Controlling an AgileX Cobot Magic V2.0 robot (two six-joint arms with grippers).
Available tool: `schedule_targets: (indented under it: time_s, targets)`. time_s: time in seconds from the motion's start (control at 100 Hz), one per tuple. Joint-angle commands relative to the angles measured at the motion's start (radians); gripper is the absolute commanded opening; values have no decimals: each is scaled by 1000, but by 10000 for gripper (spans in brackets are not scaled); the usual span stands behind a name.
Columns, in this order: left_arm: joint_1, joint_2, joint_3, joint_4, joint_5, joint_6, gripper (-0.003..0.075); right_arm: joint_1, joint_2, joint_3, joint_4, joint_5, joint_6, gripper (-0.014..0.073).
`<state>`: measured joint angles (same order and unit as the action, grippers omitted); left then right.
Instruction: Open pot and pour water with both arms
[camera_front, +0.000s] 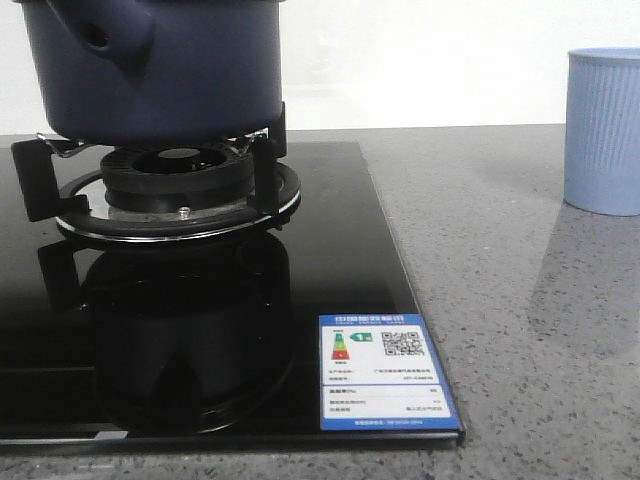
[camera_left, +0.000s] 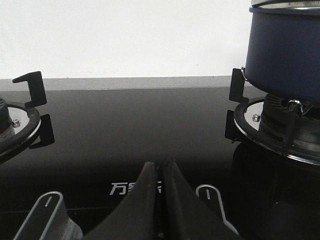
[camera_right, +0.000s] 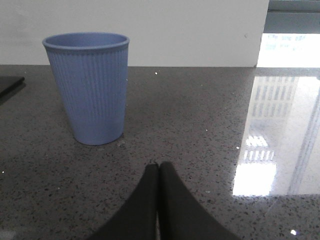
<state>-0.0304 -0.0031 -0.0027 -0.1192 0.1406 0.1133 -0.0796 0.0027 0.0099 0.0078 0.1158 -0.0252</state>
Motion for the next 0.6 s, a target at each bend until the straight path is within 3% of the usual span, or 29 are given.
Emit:
schedule_targets:
  time_s: [0.0,0.59]
  targets:
    - [3,-25,16,-9,-73,-9,-16,1,-12,16,-1,-48,-7,-64]
    - [3,-25,16,-9,-73,-9,-16,1,-33,16,-8,-30,-7,-64]
